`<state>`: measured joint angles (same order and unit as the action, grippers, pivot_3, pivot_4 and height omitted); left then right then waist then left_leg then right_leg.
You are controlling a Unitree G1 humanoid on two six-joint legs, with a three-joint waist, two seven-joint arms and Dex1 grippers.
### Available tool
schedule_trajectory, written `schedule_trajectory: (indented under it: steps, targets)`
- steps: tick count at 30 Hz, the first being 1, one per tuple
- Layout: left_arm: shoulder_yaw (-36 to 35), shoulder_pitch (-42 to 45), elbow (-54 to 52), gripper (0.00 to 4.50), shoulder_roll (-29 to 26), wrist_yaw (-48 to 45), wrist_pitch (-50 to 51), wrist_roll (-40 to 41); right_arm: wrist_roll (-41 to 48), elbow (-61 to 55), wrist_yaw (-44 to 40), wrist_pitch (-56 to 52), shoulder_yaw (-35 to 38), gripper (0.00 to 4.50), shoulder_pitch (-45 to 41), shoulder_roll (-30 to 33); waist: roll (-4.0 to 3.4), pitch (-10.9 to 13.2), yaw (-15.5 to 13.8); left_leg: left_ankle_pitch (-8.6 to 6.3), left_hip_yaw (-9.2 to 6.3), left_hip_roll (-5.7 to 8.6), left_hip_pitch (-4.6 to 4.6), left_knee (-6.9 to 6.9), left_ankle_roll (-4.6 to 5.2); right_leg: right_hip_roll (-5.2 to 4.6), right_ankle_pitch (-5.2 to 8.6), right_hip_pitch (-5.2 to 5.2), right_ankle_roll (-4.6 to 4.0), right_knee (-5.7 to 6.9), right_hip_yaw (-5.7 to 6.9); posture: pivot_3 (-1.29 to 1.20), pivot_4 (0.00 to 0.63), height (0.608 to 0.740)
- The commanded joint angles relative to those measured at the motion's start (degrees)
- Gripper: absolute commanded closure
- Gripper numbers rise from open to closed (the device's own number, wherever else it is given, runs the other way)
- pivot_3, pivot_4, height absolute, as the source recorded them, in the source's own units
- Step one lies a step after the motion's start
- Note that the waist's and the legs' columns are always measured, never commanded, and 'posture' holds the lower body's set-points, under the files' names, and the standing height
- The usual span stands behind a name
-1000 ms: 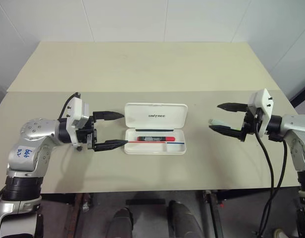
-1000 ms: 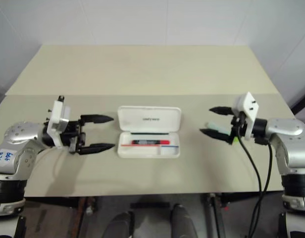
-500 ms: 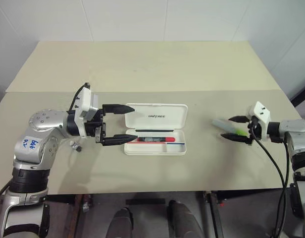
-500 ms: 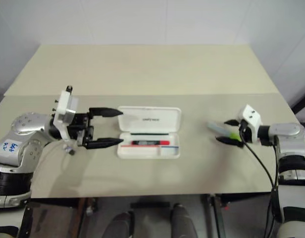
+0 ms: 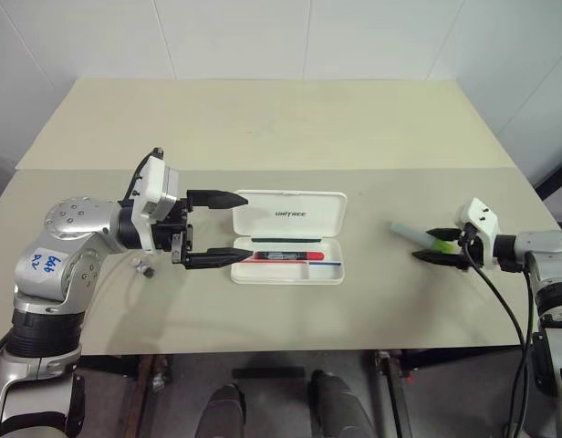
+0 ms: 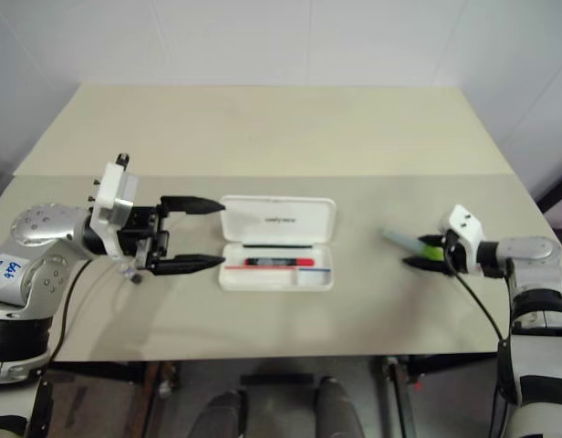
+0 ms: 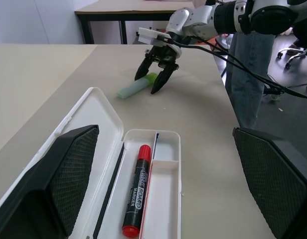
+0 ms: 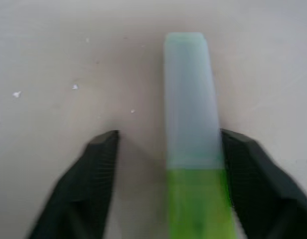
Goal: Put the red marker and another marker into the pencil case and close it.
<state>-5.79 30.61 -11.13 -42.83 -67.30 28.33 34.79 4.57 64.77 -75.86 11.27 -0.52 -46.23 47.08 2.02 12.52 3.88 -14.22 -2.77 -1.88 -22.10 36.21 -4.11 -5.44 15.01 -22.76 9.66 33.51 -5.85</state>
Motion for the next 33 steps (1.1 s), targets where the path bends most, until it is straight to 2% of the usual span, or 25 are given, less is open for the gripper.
schedule_trajectory:
  steps: [1, 3, 4, 12, 15, 20, 22, 28, 32, 33]
  targets:
    - [-1.2, 1.1, -1.7, 0.0, -0.7, 0.0, -0.3, 1.2, -1.0, 0.8, -0.2, -0.4, 0.9, 2.58, 0.9, 2.4, 0.0, 0.0, 0.0, 0.01, 0.0, 0.0, 0.0, 0.03, 0.01, 0.0, 0.0, 0.03, -0.02, -0.01, 0.0, 0.0, 0.15, 0.74]
    - [-0.9, 1.4, -1.3, 0.0, -0.5, -0.1, -0.5, 1.1, -0.6, 0.3, -0.8, -0.5, 1.2, 3.27, 0.8, 2.1, 0.0, 0.0, 0.0, 0.03, 0.0, 0.0, 0.01, 0.05, 0.01, 0.0, 0.0, 0.04, -0.02, 0.0, -0.01, 0.0, 0.15, 0.74]
    - [-0.8, 1.5, -1.2, 0.0, -0.4, -0.2, -0.6, 1.0, -0.6, 0.1, -0.9, -0.4, 1.2, 3.4, 0.8, 1.9, 0.0, 0.0, 0.0, 0.05, -0.01, 0.0, 0.02, 0.04, 0.0, 0.0, 0.0, 0.04, -0.02, 0.02, -0.01, 0.0, 0.15, 0.74]
    - [-0.8, 0.3, 2.2, 0.0, -1.0, -2.3, -5.1, -1.5, 1.9, -9.3, -2.3, -1.0, 2.1, 3.39, -0.8, -0.6, -0.04, 0.0, 0.9, 0.05, -0.03, 0.0, 0.05, -0.11, -0.02, 0.01, -0.18, 0.01, 0.31, 0.05, 0.0, 0.0, 0.15, 0.74]
    - [-1.6, -1.9, 4.1, 0.0, -2.0, -3.5, -8.3, -3.2, 4.8, -19.6, -4.2, -5.0, 2.4, 3.39, 1.1, -1.1, -0.1, 0.1, 1.5, 0.03, -0.02, -0.01, 0.06, -0.17, -0.05, 0.01, -0.19, -0.08, 0.33, 0.14, -0.01, 0.0, 0.15, 0.74]
    - [-4.4, -6.6, 6.3, 0.0, -4.5, -5.3, -11.6, -3.7, 12.3, -47.9, -2.9, -19.2, 2.5, 3.39, 10.0, -1.2, -0.1, 0.1, 0.9, -0.01, -0.05, -0.04, -0.14, -0.27, -0.12, 0.03, 0.05, -0.55, 0.22, 0.53, -0.01, 0.0, 0.15, 0.74]
    - [-4.8, -7.6, 6.2, 0.0, -5.0, -5.4, -11.9, -3.6, 14.2, -54.8, -1.9, -23.2, 2.6, 3.39, 12.8, -0.8, -0.1, 0.1, 0.5, -0.03, -0.05, -0.03, -0.24, -0.25, -0.14, 0.01, 0.14, -0.71, 0.21, 0.65, -0.01, 0.0, 0.15, 0.74]
    - [-6.5, -11.3, 7.3, 0.0, -6.2, -5.7, -13.9, -4.1, 19.6, -78.4, 6.9, -36.8, -2.3, 3.39, 19.0, -6.7, -0.1, 0.0, -0.5, -0.06, -0.04, -0.03, -0.26, -0.21, -0.12, 0.01, 0.16, -0.72, 0.16, 0.63, 0.0, 0.0, 0.15, 0.74]
    - [-6.5, -12.8, 6.9, 0.0, -6.0, -5.2, -14.4, -4.3, 17.5, -83.7, 13.4, -40.4, -9.1, 3.39, 19.5, -12.9, -0.06, 0.0, -0.7, -0.06, -0.03, -0.03, -0.25, -0.17, -0.12, 0.01, 0.24, -0.71, -0.06, 0.61, 0.0, 0.0, 0.15, 0.74]
    - [-6.4, -13.1, 6.4, 0.0, -5.9, -5.0, -14.3, -4.3, 17.0, -83.7, 14.6, -40.9, -10.0, 3.39, 19.1, -14.0, -0.05, 0.0, -0.7, -0.06, -0.02, -0.03, -0.26, -0.17, -0.11, 0.0, 0.36, -0.71, -0.35, 0.57, 0.01, 0.0, 0.15, 0.74]
